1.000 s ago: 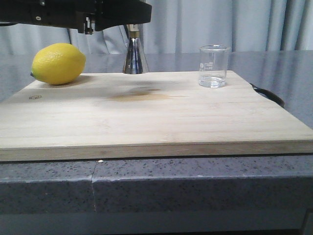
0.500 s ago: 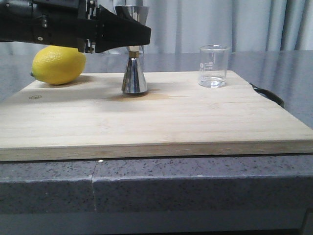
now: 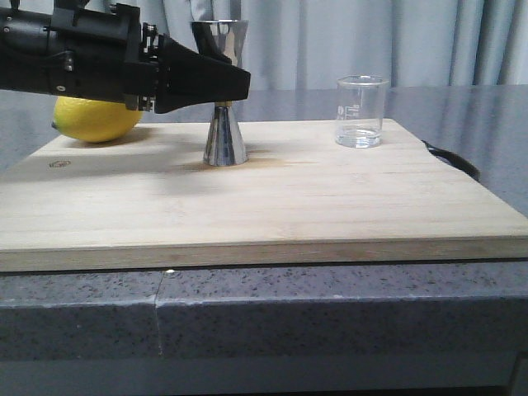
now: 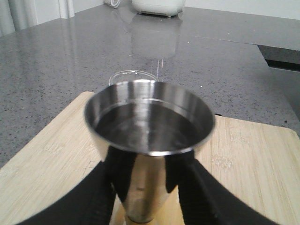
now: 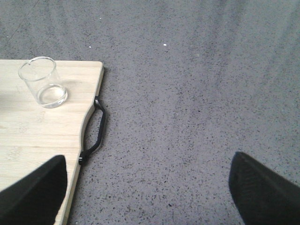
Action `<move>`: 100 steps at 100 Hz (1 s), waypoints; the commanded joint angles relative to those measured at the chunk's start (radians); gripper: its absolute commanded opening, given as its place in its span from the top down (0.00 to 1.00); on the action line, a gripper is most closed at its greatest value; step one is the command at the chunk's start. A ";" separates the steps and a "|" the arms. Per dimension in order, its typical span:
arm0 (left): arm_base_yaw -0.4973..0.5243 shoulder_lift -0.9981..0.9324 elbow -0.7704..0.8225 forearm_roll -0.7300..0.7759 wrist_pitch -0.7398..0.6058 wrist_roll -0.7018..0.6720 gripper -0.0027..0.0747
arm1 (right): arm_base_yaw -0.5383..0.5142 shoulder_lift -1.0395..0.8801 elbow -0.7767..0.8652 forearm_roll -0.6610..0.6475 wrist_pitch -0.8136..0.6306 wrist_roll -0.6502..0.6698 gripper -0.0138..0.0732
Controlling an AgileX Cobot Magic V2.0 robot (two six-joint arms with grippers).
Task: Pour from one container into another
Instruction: 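Lower the jigger onto the board with the left gripper and release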
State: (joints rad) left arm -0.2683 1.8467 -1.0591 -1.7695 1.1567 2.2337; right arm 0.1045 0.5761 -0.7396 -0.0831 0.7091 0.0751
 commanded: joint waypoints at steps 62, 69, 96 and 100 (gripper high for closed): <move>-0.007 -0.311 -0.022 0.493 -0.283 -0.483 0.24 | -0.006 -0.001 -0.027 -0.014 -0.078 -0.001 0.12; -0.007 -0.389 -0.022 0.639 -0.317 -0.651 0.24 | -0.006 -0.001 -0.027 -0.014 -0.076 -0.001 0.12; -0.007 -0.703 -0.078 1.287 -0.291 -1.454 0.24 | -0.006 -0.001 -0.027 -0.014 -0.069 -0.001 0.12; -0.007 -0.746 -0.078 1.364 -0.281 -1.549 0.24 | -0.006 -0.001 -0.027 -0.014 -0.069 -0.001 0.12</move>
State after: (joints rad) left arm -0.2683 1.1981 -1.0981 -0.5413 0.8752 0.9200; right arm 0.1045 0.5761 -0.7396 -0.0831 0.7085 0.0751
